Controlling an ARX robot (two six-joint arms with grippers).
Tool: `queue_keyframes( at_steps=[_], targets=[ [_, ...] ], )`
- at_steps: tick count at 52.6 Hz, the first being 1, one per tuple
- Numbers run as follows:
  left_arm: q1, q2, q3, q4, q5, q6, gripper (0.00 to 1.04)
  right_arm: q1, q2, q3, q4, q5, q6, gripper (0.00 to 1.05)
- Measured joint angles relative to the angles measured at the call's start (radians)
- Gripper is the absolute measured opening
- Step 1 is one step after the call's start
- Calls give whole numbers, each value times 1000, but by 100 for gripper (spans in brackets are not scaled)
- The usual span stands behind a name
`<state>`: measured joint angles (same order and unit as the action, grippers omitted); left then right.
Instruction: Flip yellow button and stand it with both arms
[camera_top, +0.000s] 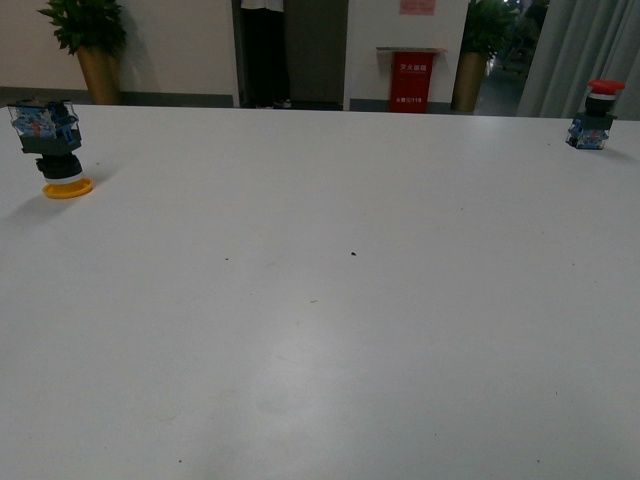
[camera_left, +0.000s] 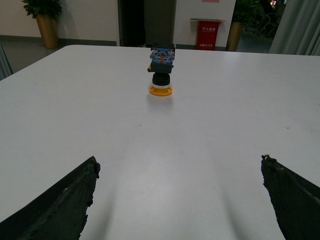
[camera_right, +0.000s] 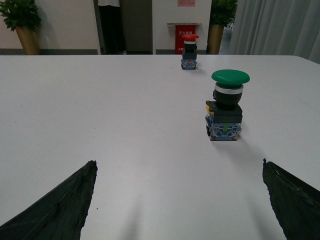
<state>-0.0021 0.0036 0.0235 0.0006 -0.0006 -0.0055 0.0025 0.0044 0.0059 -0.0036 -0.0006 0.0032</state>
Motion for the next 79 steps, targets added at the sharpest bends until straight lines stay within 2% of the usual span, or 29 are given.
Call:
queue_keyframes(
  at_steps=[57, 58, 62, 64, 69, 79],
  targets=[
    [0, 0, 0, 0, 0, 0, 98, 0, 0, 0, 0, 0, 0, 97],
    [-8, 6, 2, -7, -24, -12, 98, 0, 0, 0, 0, 0, 0, 97],
    [-74, 105, 42, -119, -271, -135, 98, 0, 0, 0, 0, 0, 0, 97],
    [-80, 160, 52, -120, -347, -184, 98, 0, -1, 0, 0, 1, 0, 97],
    [-84, 251, 84, -77, -364, -228, 98, 0, -1, 0, 0, 0, 0, 97],
    [-118, 336, 182, -6, -396, -205, 98, 0, -1, 0, 0, 1, 0, 97]
  ],
)
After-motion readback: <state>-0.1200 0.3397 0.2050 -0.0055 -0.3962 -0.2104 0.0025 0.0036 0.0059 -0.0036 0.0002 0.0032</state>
